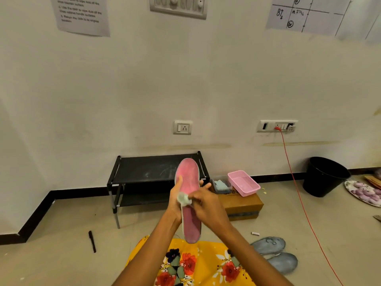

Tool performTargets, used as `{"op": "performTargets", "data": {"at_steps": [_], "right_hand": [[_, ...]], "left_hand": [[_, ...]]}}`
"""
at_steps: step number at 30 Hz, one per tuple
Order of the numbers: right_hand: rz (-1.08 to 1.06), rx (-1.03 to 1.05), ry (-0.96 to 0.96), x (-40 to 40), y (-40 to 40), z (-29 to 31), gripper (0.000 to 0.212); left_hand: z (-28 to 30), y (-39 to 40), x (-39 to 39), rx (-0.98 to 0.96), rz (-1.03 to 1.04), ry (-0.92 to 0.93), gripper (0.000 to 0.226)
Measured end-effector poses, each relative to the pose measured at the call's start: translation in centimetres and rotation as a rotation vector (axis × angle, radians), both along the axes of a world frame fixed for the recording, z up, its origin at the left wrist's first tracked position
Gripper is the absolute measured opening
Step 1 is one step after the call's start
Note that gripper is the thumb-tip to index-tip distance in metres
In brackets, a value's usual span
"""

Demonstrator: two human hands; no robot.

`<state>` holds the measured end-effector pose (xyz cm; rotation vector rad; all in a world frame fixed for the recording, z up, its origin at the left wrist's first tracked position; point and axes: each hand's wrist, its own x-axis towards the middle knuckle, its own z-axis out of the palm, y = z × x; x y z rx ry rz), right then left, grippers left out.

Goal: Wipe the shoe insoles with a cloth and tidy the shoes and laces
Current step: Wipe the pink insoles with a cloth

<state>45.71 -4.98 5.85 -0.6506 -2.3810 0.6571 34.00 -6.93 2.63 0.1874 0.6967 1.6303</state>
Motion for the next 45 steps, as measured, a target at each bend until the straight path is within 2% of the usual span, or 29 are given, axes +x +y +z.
{"op": "performTargets", "data": {"at_steps": [2,4,6,10,13,15,17,18,20,23,26,28,30,32,34,37,41,45], "right_hand": [[-0.158,-0.062,0.109,-0.5,1.9,1.3,0.020],[-0.261,-0.058,0.118,-1.3,3.8,2.3,0.022],[-0.251,0.028,0.028,-1.8,4.1,2.0,0.020],[-0.136,0.074,0.036,-0.9,0.4,-0.7,0.016],[0.008,0.044,-0.004,0.3,-0.4,-1.6,0.012],[-0.049,-0.010,0.047,0.0,0.9,-1.0,0.009],[-0.194,-0.107,0.167,-0.6,2.6,0.2,0.011],[-0.241,-0.130,0.177,-1.0,3.3,0.7,0.014],[-0.266,-0.079,0.064,-1.6,4.1,0.9,0.019],[-0.234,0.002,-0.036,-1.7,2.4,-0.2,0.019],[-0.141,-0.032,-0.027,-0.8,0.2,-1.2,0.014],[-0.111,-0.041,-0.007,-0.5,0.4,-0.7,0.013],[-0.189,-0.075,0.098,-1.2,1.9,0.9,0.009],[-0.295,-0.098,0.194,-2.3,4.2,3.0,0.013],[-0.355,-0.009,0.116,-3.2,6.1,4.6,0.021],[-0.274,0.085,-0.093,-3.9,6.2,3.6,0.025],[-0.119,-0.020,-0.033,-2.5,1.8,0.0,0.020],[-0.010,-0.048,-0.049,-1.1,1.5,0.0,0.025]], "left_hand": [[0.2,0.2,0.4,-0.031,0.040,0.110,0.056],[0.8,0.4,1.1,-0.040,0.077,0.167,0.048],[1.8,0.5,1.3,-0.013,0.078,0.148,0.048],[1.7,0.1,0.6,0.061,-0.023,-0.007,0.071],[0.5,-0.4,0.3,0.070,0.004,-0.054,0.063],[0.4,-0.8,0.7,0.087,-0.004,-0.002,0.051],[0.4,-0.7,1.0,0.002,0.079,0.092,0.033],[0.8,-0.6,1.2,-0.044,0.115,0.140,0.033],[1.4,-0.1,1.4,-0.065,0.130,0.172,0.038],[1.6,0.2,1.2,-0.024,0.103,0.098,0.047],[1.5,-0.3,0.8,0.049,0.033,0.007,0.048],[1.1,-0.5,0.8,0.018,0.040,0.038,0.040],[0.7,-0.5,0.7,-0.055,0.043,0.098,0.032],[0.9,-0.4,0.9,-0.114,0.027,0.142,0.042],[1.1,-0.3,1.0,-0.106,0.003,0.151,0.042],[1.9,0.1,0.8,-0.032,0.070,0.128,0.044],[0.9,0.0,-0.4,-0.023,0.091,0.138,0.062],[-0.2,-0.4,-0.5,-0.056,0.092,0.196,0.061]]}}
